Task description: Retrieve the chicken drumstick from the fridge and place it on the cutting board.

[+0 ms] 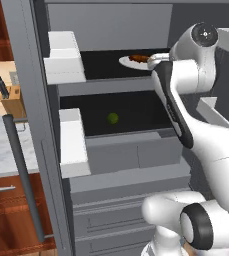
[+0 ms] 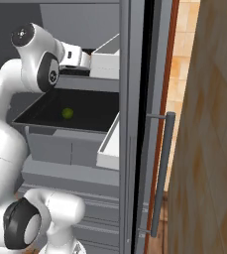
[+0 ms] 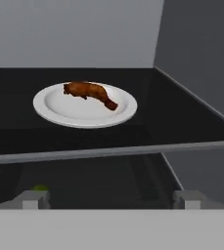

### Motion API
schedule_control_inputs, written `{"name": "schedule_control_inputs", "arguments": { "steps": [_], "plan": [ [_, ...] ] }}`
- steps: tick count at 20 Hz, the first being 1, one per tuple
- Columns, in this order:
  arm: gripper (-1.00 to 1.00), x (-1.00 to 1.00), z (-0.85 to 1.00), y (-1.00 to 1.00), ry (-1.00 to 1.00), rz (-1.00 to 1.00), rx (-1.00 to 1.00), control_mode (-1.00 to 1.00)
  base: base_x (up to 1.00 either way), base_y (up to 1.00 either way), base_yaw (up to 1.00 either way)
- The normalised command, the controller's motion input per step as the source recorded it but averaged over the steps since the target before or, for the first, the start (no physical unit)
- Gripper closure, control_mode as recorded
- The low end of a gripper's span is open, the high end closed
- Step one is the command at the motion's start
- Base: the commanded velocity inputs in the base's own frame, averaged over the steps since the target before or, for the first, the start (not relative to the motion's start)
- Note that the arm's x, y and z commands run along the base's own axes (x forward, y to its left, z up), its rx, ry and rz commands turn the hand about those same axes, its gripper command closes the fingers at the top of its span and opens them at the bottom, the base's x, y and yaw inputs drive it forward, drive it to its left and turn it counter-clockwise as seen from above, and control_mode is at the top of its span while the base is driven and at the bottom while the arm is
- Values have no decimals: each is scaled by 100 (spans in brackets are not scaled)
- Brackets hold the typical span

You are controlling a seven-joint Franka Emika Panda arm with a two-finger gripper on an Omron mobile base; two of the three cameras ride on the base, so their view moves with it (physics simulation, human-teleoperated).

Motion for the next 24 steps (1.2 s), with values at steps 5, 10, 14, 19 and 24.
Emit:
{"name": "schedule_control_inputs", "arguments": {
  "steps": [5, 10, 14, 19, 24],
  "plan": [
    [-100, 72, 0, -25, 8, 10, 0, -100, 0, 0, 0],
    [-100, 52, 0, -1, 3, 15, 0, -100, 0, 0, 0],
    [-100, 64, 0, 0, 7, 7, 0, -100, 0, 0, 0],
    [-100, 65, 0, 0, 11, 1, 0, -100, 0, 0, 0],
    [-100, 59, 0, 0, 14, 0, 0, -100, 0, 0, 0]
  ]
}}
